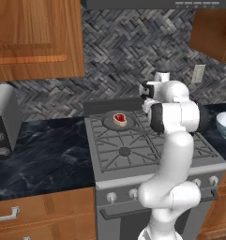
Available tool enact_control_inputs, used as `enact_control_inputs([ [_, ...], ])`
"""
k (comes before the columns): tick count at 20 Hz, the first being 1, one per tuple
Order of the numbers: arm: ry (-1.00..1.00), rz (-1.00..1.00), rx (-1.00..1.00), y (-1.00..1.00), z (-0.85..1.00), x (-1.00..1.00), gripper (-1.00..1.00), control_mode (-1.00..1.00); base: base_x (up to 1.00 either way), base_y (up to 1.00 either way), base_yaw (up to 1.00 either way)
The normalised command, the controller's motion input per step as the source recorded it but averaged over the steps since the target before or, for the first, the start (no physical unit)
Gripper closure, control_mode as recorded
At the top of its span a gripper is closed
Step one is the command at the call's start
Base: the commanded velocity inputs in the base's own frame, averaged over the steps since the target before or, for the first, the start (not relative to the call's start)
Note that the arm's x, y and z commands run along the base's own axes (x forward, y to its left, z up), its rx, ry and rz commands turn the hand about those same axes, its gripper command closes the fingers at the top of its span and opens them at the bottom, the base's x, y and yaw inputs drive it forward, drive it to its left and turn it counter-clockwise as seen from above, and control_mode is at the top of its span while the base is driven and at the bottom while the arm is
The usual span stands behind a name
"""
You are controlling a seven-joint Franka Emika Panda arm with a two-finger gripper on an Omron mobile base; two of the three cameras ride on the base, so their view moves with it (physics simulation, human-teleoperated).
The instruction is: Place one of the steaks on the plate and the other in the bowl. Then place the bowl in the fridge.
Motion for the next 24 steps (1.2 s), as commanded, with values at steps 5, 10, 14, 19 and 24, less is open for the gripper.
enact_control_inputs([
  [5, -0.21, 0.00, -0.07, 0.43, 0.54, -1.00, 1.00, -1.00, 0.00, 0.00, 0.00],
  [10, -0.10, 0.00, 0.00, 0.12, 0.92, -1.00, 1.00, -1.00, 0.00, 0.00, 0.00],
  [14, 0.00, 0.00, 0.01, 0.00, 0.55, -1.00, 1.00, -1.00, 0.00, 0.00, 0.00],
  [19, 0.17, -0.06, 0.03, 0.00, 0.31, -0.53, 1.00, -1.00, 0.00, 0.00, 0.00],
  [24, 0.28, -0.16, 0.15, 0.22, 0.03, -0.10, 1.00, -1.00, 0.00, 0.00, 0.00],
])
